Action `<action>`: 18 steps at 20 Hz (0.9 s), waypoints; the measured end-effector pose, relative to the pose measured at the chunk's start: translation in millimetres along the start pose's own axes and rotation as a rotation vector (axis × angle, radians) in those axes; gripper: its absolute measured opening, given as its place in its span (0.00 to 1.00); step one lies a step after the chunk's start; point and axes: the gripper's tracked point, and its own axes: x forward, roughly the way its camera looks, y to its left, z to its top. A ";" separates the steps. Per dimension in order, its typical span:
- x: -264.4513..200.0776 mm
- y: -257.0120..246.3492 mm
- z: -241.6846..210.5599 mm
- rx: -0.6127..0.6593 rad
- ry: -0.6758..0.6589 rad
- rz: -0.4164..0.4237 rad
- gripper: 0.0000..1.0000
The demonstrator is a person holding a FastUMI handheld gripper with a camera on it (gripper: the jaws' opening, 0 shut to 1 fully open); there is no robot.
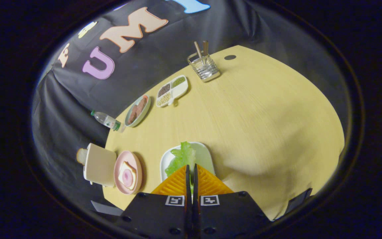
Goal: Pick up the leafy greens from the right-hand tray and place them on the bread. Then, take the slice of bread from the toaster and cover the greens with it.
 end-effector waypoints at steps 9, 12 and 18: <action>-37.6 114.1 6.5 -0.072 -0.045 0.167 0.04; -41.3 162.2 2.3 -0.084 -0.045 0.250 0.04; -22.9 237.8 -30.6 -0.123 0.013 0.355 0.04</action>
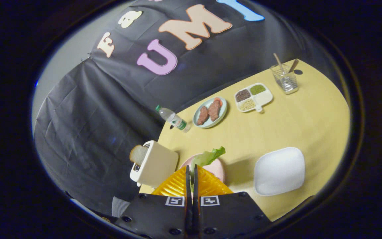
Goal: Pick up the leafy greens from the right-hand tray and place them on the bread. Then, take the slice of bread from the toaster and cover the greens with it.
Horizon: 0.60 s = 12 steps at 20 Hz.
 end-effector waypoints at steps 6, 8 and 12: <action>55.2 40.0 -30.0 0.014 0.058 0.058 0.04; 68.9 39.4 -44.4 0.017 0.083 0.048 0.04; 92.3 15.3 -78.2 0.033 0.145 -0.025 0.04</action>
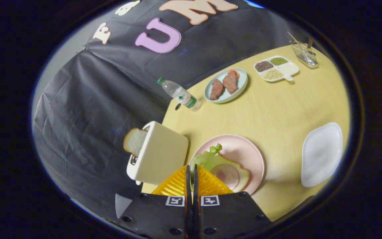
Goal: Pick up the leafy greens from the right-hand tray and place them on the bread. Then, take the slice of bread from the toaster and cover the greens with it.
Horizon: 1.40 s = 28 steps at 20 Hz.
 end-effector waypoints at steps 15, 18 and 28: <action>0.5 -59.0 -26.0 -0.084 0.013 -0.259 0.34; -6.1 -62.9 -23.2 -0.092 -0.001 -0.299 0.60; -45.0 -22.3 7.9 -0.184 -0.079 -0.380 1.00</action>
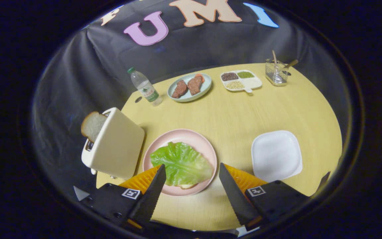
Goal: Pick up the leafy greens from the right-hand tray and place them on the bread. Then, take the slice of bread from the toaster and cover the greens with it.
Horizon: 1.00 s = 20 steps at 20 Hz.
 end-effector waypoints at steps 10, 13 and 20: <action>-28.8 140.5 78.3 -0.154 -0.159 0.123 1.00; -19.0 188.4 82.3 -0.192 -0.185 0.132 1.00; 4.8 281.7 92.5 -0.272 -0.265 0.142 0.99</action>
